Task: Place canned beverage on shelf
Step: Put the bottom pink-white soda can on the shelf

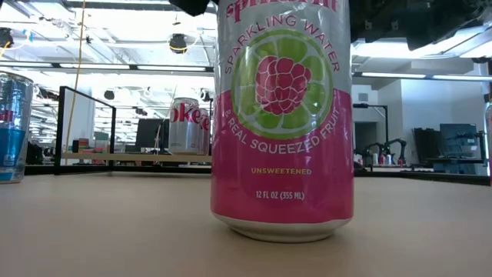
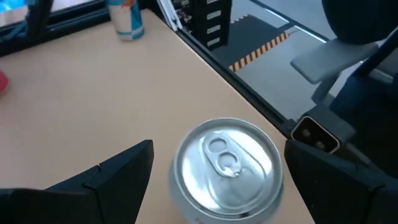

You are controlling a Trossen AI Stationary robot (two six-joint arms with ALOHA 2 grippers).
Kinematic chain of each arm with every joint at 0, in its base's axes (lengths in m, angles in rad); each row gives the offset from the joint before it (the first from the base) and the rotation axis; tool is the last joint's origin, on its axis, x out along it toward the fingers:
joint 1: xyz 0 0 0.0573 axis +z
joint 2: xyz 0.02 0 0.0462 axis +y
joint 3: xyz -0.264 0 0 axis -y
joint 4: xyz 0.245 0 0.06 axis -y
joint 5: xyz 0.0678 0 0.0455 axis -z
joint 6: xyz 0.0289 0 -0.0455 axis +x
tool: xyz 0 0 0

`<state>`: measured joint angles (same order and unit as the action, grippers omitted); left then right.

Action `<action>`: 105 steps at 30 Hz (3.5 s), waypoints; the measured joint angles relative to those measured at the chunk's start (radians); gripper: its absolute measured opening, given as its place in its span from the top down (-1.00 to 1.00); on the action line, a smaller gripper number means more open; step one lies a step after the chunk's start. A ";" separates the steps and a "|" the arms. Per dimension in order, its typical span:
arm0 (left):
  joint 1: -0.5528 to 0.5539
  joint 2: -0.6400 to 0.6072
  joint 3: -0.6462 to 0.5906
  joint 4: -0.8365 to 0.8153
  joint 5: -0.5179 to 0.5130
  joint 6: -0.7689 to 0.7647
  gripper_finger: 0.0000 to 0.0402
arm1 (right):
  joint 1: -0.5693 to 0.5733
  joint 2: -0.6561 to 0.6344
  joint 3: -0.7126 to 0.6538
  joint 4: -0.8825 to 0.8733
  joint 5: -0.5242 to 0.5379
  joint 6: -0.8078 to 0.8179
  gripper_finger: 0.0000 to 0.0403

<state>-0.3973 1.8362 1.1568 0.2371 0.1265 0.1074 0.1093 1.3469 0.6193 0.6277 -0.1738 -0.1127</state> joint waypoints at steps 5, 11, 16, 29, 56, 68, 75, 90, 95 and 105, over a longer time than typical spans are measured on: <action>0.000 0.000 0.000 -0.029 0.023 -0.011 -0.72 | 0.000 0.000 0.000 0.000 0.000 0.000 -0.47; 0.000 0.000 0.000 -0.045 0.027 -0.009 -0.72 | 0.000 0.000 0.000 0.001 0.000 0.000 -0.47; 0.000 0.000 0.000 -0.045 0.026 0.001 -0.71 | 0.000 0.000 0.000 0.001 0.000 0.000 -0.47; 0.000 -0.002 0.000 -0.032 0.018 -0.020 -0.14 | 0.000 0.000 0.000 0.001 0.000 0.000 -0.47; 0.165 -0.778 -0.252 -0.646 -0.397 -0.039 -0.14 | 0.002 0.000 0.000 -0.014 0.000 0.019 -0.47; 0.623 -1.256 -0.474 -0.724 -0.423 0.061 -0.14 | -0.005 0.000 0.000 0.020 0.000 -0.016 -0.47; 0.908 -1.209 -0.475 -0.764 -0.216 0.090 -0.14 | -0.006 0.000 0.000 0.024 0.000 -0.019 -0.47; 1.193 -1.050 -0.475 -0.696 0.017 0.132 -0.21 | -0.006 0.000 0.000 -0.019 0.000 -0.014 -0.47; 1.214 -1.019 -0.475 -0.678 0.045 0.127 -0.24 | -0.005 0.000 0.000 -0.018 0.000 0.007 -0.47; 1.218 -0.983 -0.475 -0.682 0.005 0.108 -0.43 | -0.005 0.000 0.000 -0.013 0.000 0.008 -0.47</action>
<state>0.8204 0.8528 0.6823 -0.4449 0.1314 0.2150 0.1047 1.3472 0.6193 0.6147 -0.1738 -0.1049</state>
